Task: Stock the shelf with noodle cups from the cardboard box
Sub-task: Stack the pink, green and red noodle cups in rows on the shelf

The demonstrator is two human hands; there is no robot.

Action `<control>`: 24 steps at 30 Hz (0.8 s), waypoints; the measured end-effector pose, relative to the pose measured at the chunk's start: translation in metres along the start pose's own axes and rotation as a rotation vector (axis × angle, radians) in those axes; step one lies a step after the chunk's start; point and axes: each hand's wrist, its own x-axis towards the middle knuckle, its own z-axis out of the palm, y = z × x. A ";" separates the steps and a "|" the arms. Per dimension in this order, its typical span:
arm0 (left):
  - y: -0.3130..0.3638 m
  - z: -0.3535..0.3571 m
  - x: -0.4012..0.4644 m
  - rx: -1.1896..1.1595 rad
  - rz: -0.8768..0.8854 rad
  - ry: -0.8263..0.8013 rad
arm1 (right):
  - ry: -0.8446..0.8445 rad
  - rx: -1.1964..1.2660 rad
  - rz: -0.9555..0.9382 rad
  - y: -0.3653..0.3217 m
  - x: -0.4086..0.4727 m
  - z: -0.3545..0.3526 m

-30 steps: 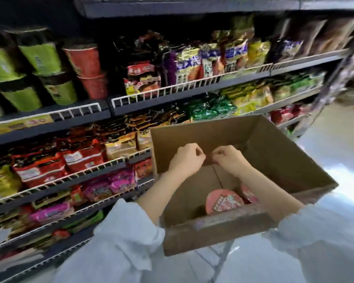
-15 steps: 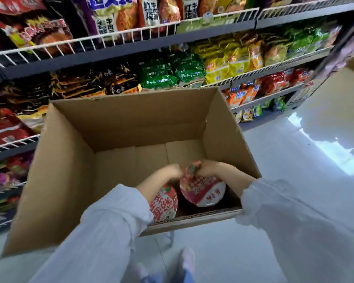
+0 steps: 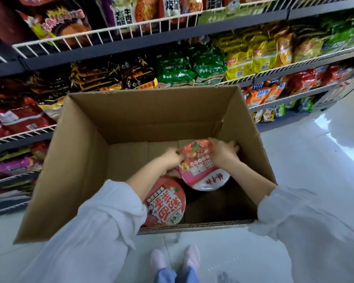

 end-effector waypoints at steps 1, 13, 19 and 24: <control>0.004 -0.008 -0.006 -0.003 0.048 0.043 | 0.035 0.067 -0.021 -0.002 -0.003 -0.007; -0.058 -0.076 -0.062 0.143 -0.015 0.148 | -0.220 0.398 -0.096 -0.062 -0.072 -0.005; -0.093 -0.079 -0.060 0.007 -0.322 0.004 | -0.549 0.539 0.017 -0.071 -0.073 0.010; -0.101 -0.073 -0.054 -0.133 -0.459 -0.187 | -0.793 0.704 0.123 -0.062 -0.064 0.027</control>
